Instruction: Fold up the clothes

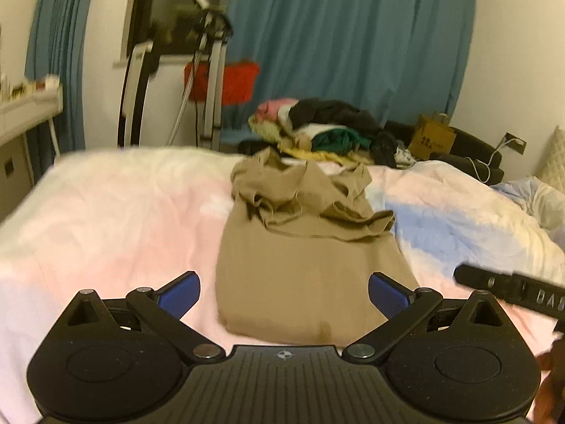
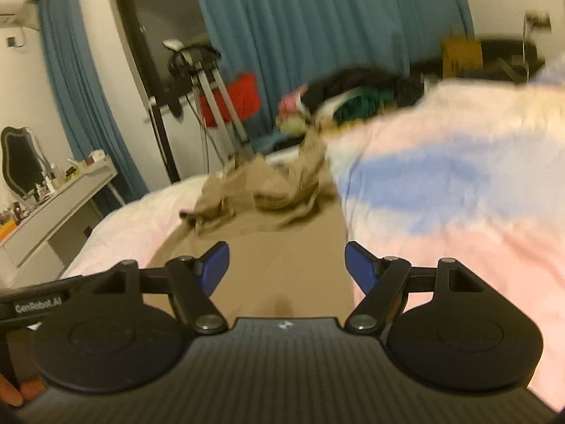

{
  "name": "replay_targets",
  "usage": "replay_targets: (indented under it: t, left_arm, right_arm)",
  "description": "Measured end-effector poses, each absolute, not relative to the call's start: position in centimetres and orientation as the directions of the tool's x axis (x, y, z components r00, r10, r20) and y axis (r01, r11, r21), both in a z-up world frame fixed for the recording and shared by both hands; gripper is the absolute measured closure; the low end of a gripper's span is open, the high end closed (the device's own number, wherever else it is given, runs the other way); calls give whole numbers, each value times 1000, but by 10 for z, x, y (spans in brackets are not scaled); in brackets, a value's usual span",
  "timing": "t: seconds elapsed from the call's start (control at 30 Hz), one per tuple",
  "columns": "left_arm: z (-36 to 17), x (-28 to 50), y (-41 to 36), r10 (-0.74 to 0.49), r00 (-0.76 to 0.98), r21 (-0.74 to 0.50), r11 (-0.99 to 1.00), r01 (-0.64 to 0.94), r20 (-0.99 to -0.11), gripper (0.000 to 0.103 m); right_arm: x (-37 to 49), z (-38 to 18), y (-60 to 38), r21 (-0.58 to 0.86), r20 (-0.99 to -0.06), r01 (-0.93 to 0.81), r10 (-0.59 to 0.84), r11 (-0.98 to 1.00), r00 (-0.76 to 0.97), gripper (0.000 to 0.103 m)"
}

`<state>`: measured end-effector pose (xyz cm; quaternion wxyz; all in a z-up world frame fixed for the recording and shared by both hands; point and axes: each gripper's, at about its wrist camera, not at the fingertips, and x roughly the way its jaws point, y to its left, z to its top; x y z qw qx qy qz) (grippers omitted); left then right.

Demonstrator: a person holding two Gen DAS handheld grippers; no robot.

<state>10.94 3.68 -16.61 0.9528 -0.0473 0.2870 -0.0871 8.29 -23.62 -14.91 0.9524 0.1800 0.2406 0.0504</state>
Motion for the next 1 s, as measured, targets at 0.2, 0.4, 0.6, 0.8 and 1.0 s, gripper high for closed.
replay_targets:
  t: [0.2, 0.4, 0.6, 0.8, 1.0]
  left_arm:
    - [-182, 122, 41, -207, 763, -212, 973, 95, -612, 1]
    - [-191, 129, 43, -207, 737, -253, 966, 50, -644, 1]
    - [-201, 138, 47, -257, 704, -339, 940, 24, -662, 1]
    - [-215, 153, 45, -473, 622, -557, 828, 70, -625, 1]
    - [-229, 168, 43, -665, 526, -743, 663, 87, -531, 1]
  right_arm:
    - [94, -184, -246, 566, -536, 45, 326, 823, 779, 27]
    - [105, -226, -252, 779, -532, 133, 534, 612, 657, 28]
    - [111, -258, -263, 882, -456, 235, 611, 409, 647, 27]
    - [110, -270, -277, 921, -391, 311, 577, 236, 718, 29]
    - [114, -283, -296, 924, -374, 355, 510, 139, 774, 31]
